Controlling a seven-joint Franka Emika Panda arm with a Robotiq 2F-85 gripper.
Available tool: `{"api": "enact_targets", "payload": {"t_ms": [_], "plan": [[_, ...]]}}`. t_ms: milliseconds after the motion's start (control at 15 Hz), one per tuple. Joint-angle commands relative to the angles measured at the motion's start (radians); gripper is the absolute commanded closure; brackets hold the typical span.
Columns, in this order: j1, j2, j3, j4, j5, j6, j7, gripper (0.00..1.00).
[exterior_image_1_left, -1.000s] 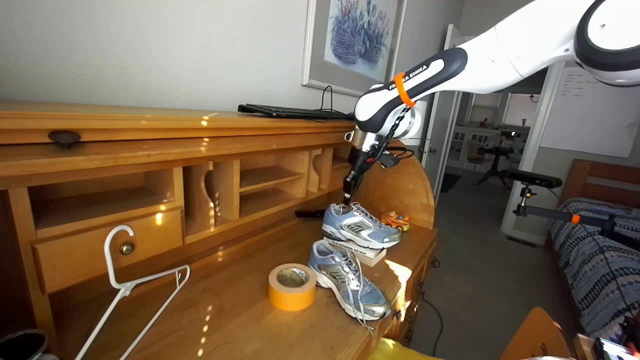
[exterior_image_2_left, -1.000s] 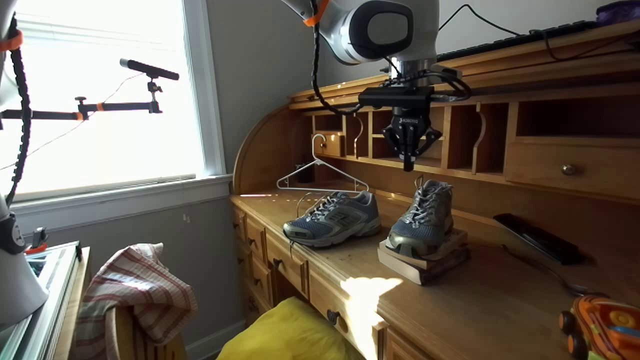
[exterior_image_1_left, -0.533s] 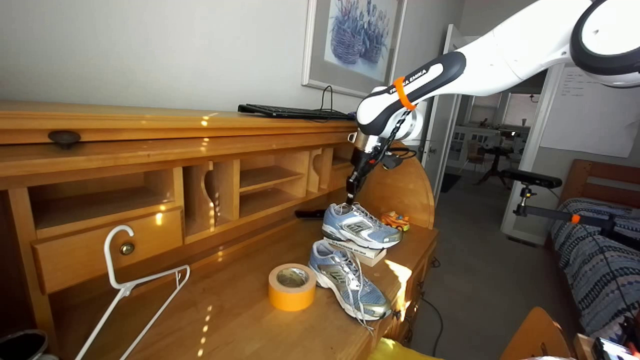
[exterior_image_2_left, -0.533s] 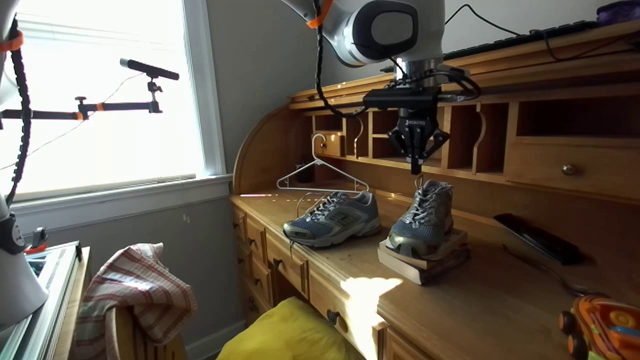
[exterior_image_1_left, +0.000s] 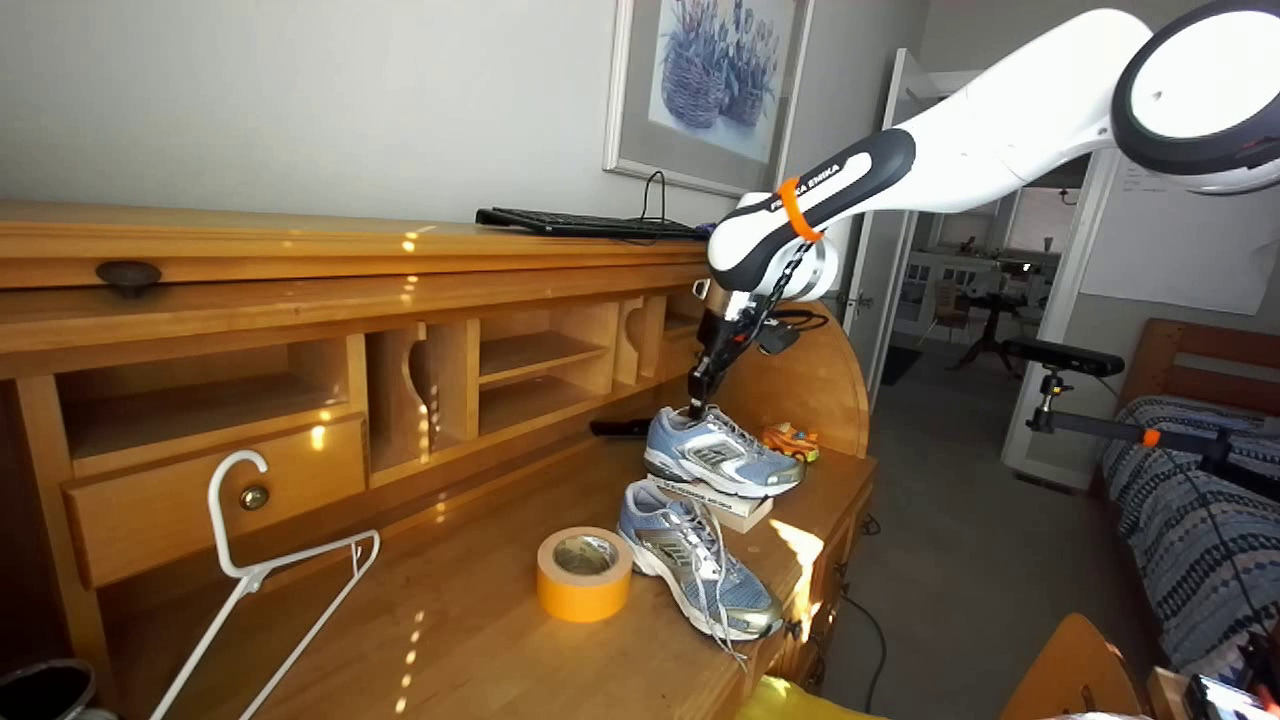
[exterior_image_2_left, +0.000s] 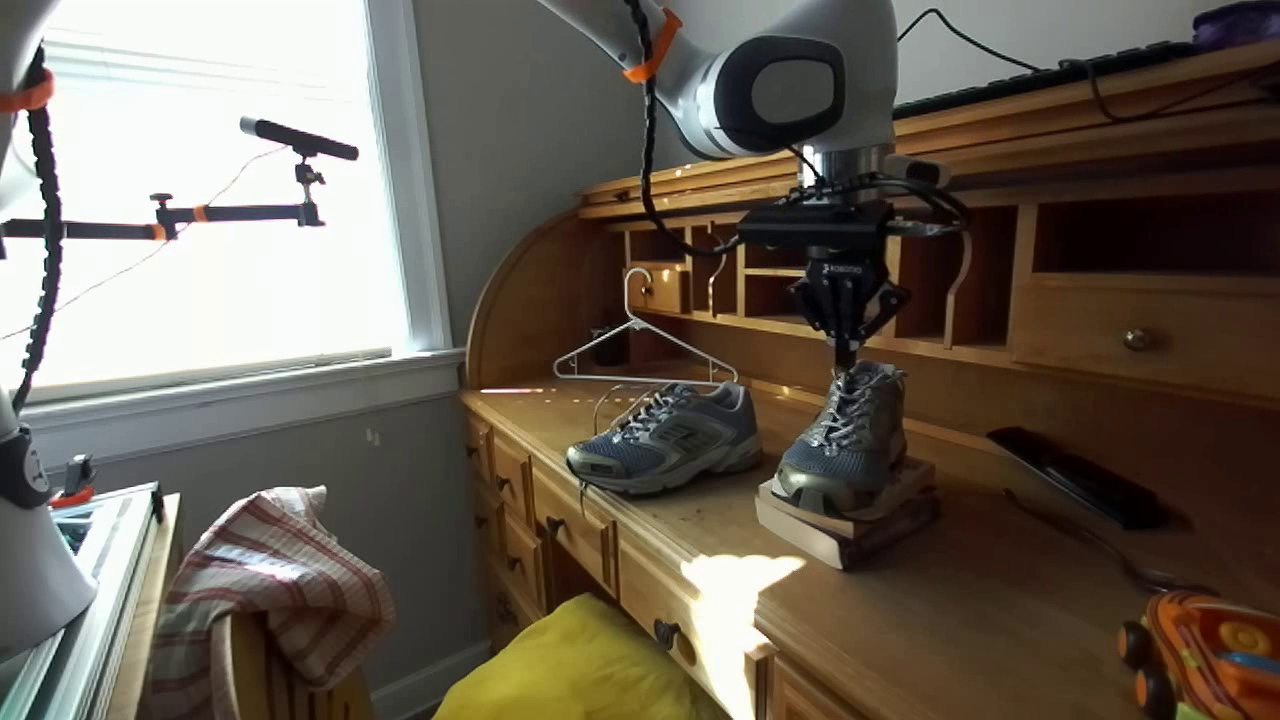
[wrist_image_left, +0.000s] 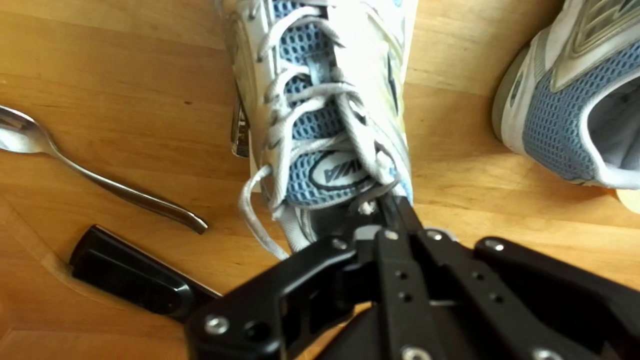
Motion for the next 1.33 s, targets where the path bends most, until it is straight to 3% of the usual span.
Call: {"api": "enact_targets", "payload": {"t_ms": [0, 733, 800, 933, 1267], "plan": [[0.003, 0.043, -0.006, 0.042, -0.001, 0.032, 0.001, 1.0], [0.028, -0.086, -0.023, -0.08, -0.027, 0.052, 0.036, 1.0], [0.032, -0.106, -0.026, -0.1, -0.039, 0.038, 0.028, 0.74], [0.047, -0.151, -0.038, -0.156, -0.058, 0.029, 0.04, 0.66], [0.108, -0.272, -0.095, -0.314, -0.127, 0.035, 0.187, 0.29]]}}
